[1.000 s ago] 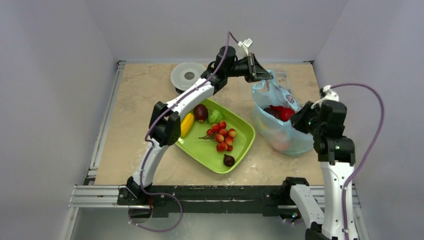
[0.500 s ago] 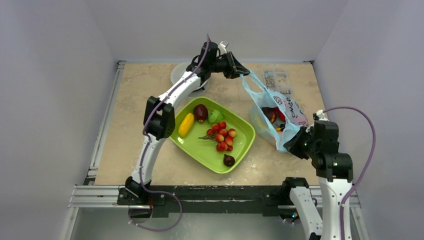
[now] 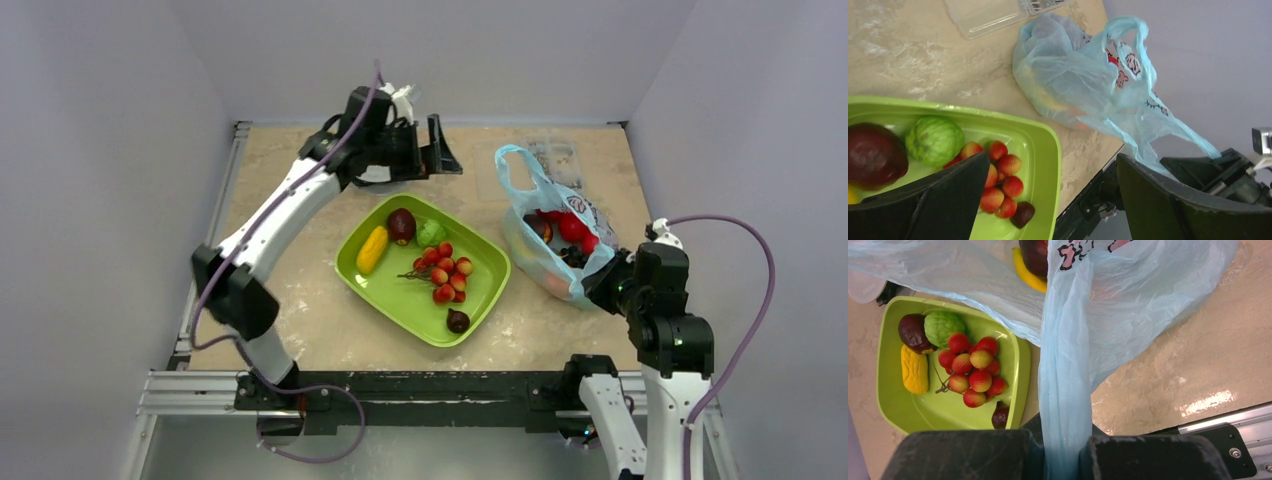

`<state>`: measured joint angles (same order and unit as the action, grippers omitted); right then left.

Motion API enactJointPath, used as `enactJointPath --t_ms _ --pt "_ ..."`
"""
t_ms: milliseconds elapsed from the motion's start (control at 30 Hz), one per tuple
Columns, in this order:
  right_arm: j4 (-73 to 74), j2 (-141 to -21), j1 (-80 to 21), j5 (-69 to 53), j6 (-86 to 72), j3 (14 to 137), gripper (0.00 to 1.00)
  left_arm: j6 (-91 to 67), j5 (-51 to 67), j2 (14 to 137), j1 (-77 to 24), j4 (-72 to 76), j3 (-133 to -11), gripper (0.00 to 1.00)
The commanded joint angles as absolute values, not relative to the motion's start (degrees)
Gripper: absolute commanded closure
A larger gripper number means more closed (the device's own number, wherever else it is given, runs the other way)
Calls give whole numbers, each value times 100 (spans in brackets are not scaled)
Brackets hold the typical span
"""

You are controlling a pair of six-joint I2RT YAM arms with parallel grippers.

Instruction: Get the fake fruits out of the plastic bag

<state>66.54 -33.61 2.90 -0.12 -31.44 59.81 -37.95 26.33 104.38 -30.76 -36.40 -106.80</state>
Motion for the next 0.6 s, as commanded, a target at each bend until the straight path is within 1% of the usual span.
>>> enactJointPath --t_ms 0,67,133,167,233,267,367,400,500,567 --pt "6468 -3243 271 149 -3033 6176 100 -3853 2004 9004 -3111 -3169 -9241 4" --pt "6420 -3204 272 94 -3026 6139 99 -4397 2054 8471 -3339 -2447 -8400 9" --pt "6395 -3190 272 21 -2972 6110 97 -5004 1790 8051 -3702 -1664 -7554 12" --pt "6395 -3177 272 16 -2962 6111 97 -5331 1555 7881 -4000 -1209 -7231 12" --pt "6411 -3150 277 17 -2930 6150 97 -5888 997 7748 -4617 -316 -6709 7" --pt "6421 -3136 273 15 -2901 6181 96 -6157 696 7799 -4862 -127 -6601 4" --pt "6486 -3084 268 86 -2831 6301 95 -6962 70 8334 -5360 627 -6594 3" --pt "6504 -3068 270 104 -2804 6321 93 -7217 29 8594 -5475 862 -6668 4" --pt "6555 -3059 272 122 -2778 6334 90 -7990 18 9489 -5703 1253 -7114 8" --pt "6564 -3059 272 55 -2706 6363 90 -8286 -290 9916 -5835 1276 -7424 11"
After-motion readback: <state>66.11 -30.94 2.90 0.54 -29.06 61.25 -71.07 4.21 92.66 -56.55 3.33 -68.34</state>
